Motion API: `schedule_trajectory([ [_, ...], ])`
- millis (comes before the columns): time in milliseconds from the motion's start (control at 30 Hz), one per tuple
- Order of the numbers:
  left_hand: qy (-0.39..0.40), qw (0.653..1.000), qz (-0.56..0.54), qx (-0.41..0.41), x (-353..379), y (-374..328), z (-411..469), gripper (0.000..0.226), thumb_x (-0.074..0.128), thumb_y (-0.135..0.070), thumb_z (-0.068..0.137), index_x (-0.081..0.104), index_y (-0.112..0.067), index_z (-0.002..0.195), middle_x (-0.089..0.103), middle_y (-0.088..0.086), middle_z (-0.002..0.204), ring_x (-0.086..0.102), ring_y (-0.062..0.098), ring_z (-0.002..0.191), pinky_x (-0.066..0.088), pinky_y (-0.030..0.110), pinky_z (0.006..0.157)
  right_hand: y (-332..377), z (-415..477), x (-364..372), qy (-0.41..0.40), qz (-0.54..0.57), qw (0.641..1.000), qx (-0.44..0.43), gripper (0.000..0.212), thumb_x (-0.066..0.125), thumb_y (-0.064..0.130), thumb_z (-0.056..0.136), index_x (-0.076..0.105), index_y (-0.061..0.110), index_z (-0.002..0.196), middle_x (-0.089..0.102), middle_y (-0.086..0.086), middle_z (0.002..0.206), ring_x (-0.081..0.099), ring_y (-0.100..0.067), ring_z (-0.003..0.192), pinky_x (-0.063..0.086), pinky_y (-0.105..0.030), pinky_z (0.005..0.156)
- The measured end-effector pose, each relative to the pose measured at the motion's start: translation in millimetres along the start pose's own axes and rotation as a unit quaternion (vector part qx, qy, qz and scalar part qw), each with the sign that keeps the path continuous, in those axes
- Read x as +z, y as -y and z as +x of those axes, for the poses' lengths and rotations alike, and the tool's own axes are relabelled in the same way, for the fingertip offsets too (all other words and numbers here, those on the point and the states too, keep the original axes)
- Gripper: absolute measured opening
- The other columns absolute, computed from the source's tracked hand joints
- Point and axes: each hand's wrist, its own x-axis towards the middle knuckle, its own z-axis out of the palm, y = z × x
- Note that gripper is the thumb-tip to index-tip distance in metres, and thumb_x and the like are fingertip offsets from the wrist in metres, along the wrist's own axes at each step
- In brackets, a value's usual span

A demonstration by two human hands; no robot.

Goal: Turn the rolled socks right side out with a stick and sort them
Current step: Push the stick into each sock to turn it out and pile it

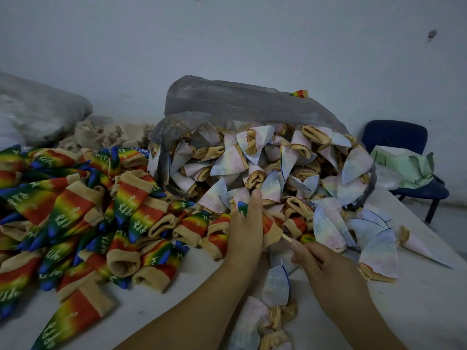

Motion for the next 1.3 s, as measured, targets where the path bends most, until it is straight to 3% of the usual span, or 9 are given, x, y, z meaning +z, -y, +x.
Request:
schedule_trajectory([
  [100,-0.027,1.0,0.007,0.009,-1,-4,-4,0.065,0.036,-0.08,0.07,0.053,-0.018,0.061,0.043,-0.01,0.042,0.043,0.002,0.04,0.037,0.013,0.041,-3,-1,-1,-0.018,-0.032,0.999,-0.024,0.035,0.022,0.072,0.076,0.046,0.048,0.066,0.057,0.031,0.063,0.053,0.012,0.065,0.031,-0.01,0.051],
  [333,-0.078,0.996,0.009,0.034,1,-4,-5,0.053,0.045,-0.049,0.099,0.044,-0.016,0.057,0.039,-0.008,0.042,0.04,0.007,0.042,0.035,0.019,0.044,-6,-1,9,0.02,-0.001,0.999,-0.027,0.029,0.021,0.069,0.077,0.046,0.055,0.076,0.063,0.016,0.071,0.055,0.004,0.067,0.04,-0.015,0.059],
  [567,-0.065,0.997,-0.028,-0.018,6,-7,-4,0.047,0.05,-0.036,0.099,0.039,-0.019,0.056,0.037,-0.008,0.043,0.037,0.014,0.047,0.033,0.033,0.056,2,0,11,0.024,0.118,0.993,0.007,0.045,0.036,0.063,0.077,0.056,0.028,0.056,0.062,0.01,0.062,0.055,0.008,0.067,0.037,-0.007,0.057],
  [767,0.036,0.999,-0.014,0.034,-2,-1,-5,0.062,0.042,-0.072,0.085,0.051,-0.013,0.068,0.044,-0.008,0.048,0.046,0.007,0.047,0.042,0.02,0.054,-3,1,8,0.038,0.147,0.988,0.027,0.048,0.038,0.064,0.077,0.06,0.027,0.055,0.069,0.013,0.073,0.054,0.004,0.068,0.043,-0.017,0.067],
  [833,0.074,0.996,0.014,0.045,-4,-2,-3,0.078,0.035,-0.082,0.073,0.063,-0.01,0.076,0.056,-0.008,0.051,0.057,0.003,0.052,0.046,0.019,0.061,-4,1,6,0.034,0.155,0.987,0.037,0.049,0.038,0.063,0.077,0.059,0.025,0.054,0.062,0.016,0.059,0.052,0.002,0.055,0.038,-0.013,0.051],
  [900,0.115,0.993,0.012,0.036,-5,-4,0,0.066,0.036,-0.083,0.073,0.074,-0.029,0.078,0.072,-0.008,0.07,0.069,0.005,0.075,0.051,0.021,0.073,-3,1,4,0.024,0.169,0.984,0.044,0.05,0.039,0.062,0.078,0.06,0.023,0.056,0.052,0.013,0.046,0.045,-0.001,0.042,0.033,-0.013,0.044],
  [1000,0.187,0.981,-0.048,-0.015,-6,-8,1,0.041,0.05,-0.063,0.088,0.076,-0.031,0.091,0.075,0.006,0.095,0.071,0.021,0.097,0.055,0.036,0.09,-5,3,2,0.014,0.186,0.981,0.057,0.049,0.042,0.057,0.083,0.062,0.02,0.058,0.042,0.008,0.037,0.039,-0.003,0.035,0.031,-0.011,0.04],
  [1100,0.227,0.967,-0.103,-0.052,-7,-7,0,0.03,0.044,-0.024,0.103,0.072,-0.016,0.104,0.069,0.013,0.098,0.067,0.023,0.093,0.055,0.037,0.089,-8,7,2,-0.002,0.178,0.981,0.072,0.049,0.044,0.05,0.09,0.062,0.02,0.057,0.045,0.009,0.037,0.046,-0.001,0.041,0.032,-0.009,0.043],
  [1300,0.17,0.977,-0.106,-0.067,-2,-3,-2,0.033,0.045,-0.025,0.104,0.07,-0.004,0.108,0.074,0.013,0.103,0.071,0.021,0.096,0.058,0.03,0.084,-16,7,3,-0.025,0.111,0.991,0.076,0.053,0.033,0.066,0.078,0.061,0.025,0.059,0.063,0.001,0.062,0.055,0.001,0.064,0.034,-0.012,0.053],
])
